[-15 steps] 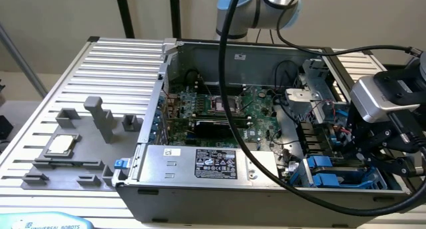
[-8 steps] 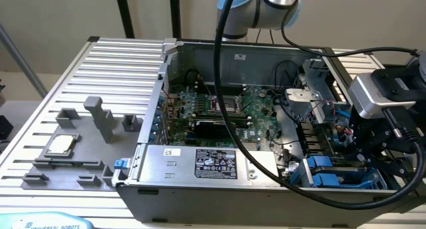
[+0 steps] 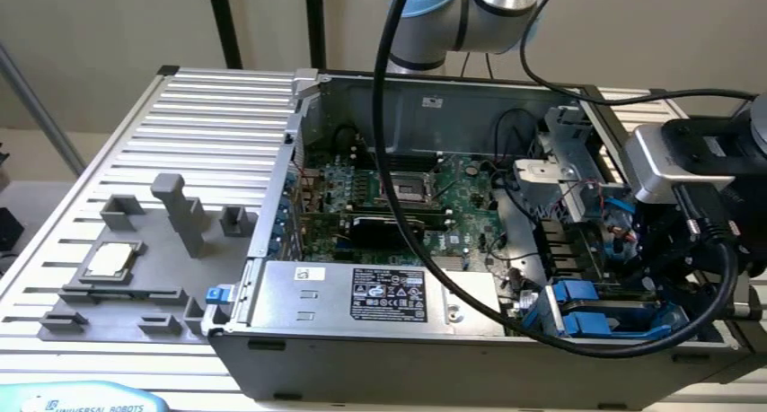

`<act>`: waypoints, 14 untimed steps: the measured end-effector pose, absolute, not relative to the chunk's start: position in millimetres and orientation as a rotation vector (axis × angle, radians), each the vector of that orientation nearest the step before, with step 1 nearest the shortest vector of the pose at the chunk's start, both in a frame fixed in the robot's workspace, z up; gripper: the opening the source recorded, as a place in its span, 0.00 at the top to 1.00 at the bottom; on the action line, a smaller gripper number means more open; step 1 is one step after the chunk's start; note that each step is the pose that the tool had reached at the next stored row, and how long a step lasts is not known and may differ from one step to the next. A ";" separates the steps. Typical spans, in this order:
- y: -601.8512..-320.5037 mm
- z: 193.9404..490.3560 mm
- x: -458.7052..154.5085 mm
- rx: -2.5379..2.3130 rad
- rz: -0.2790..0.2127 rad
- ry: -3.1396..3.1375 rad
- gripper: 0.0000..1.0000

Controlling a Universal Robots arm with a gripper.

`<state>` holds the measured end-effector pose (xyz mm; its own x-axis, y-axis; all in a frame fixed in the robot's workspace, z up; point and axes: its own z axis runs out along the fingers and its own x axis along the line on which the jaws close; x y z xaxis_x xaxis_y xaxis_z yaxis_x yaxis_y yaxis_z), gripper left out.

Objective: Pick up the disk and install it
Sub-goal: 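Insert the first disk wire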

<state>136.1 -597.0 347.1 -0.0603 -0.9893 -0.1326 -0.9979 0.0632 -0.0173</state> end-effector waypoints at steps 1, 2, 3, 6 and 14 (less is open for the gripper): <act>-595.7 347.0 136.1 -2.075 0.118 2.210 0.84; -594.7 347.0 136.1 -2.075 0.116 2.210 0.84; -594.1 346.8 136.1 -2.075 0.114 2.210 0.84; -592.5 346.2 136.0 -2.079 0.095 2.214 0.84; -590.6 344.3 136.1 -2.075 0.068 2.213 0.84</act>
